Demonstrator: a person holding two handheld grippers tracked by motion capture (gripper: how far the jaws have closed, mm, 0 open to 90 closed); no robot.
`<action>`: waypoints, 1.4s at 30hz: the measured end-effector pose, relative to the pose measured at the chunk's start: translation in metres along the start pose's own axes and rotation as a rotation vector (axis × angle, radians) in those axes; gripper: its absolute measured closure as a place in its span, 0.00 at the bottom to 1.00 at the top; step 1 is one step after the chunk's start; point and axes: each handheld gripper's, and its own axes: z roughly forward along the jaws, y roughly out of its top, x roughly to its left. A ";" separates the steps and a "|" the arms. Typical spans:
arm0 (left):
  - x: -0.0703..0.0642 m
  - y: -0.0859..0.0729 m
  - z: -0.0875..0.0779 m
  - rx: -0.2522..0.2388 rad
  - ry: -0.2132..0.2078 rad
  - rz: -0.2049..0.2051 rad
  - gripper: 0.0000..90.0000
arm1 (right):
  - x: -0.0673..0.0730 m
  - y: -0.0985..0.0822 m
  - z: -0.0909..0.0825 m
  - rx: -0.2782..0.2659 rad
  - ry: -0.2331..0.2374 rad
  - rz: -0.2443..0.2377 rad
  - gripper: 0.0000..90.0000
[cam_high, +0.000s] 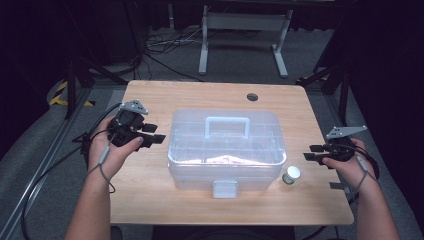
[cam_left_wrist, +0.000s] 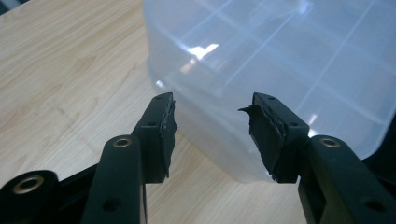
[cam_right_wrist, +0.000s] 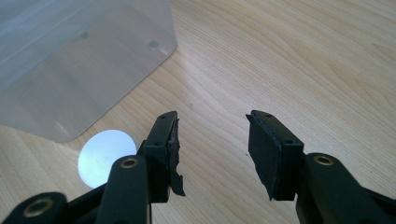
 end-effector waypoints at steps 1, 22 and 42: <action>-0.001 0.002 0.000 0.002 0.001 0.006 0.57 | 0.000 0.000 0.000 0.000 -0.004 -0.001 0.59; -0.030 0.086 0.025 -0.009 -0.126 0.156 0.46 | 0.004 -0.010 0.007 -0.088 -0.002 -0.060 0.47; -0.053 0.113 0.063 0.059 -0.128 0.235 0.43 | 0.005 -0.012 0.010 -0.007 0.000 0.055 0.45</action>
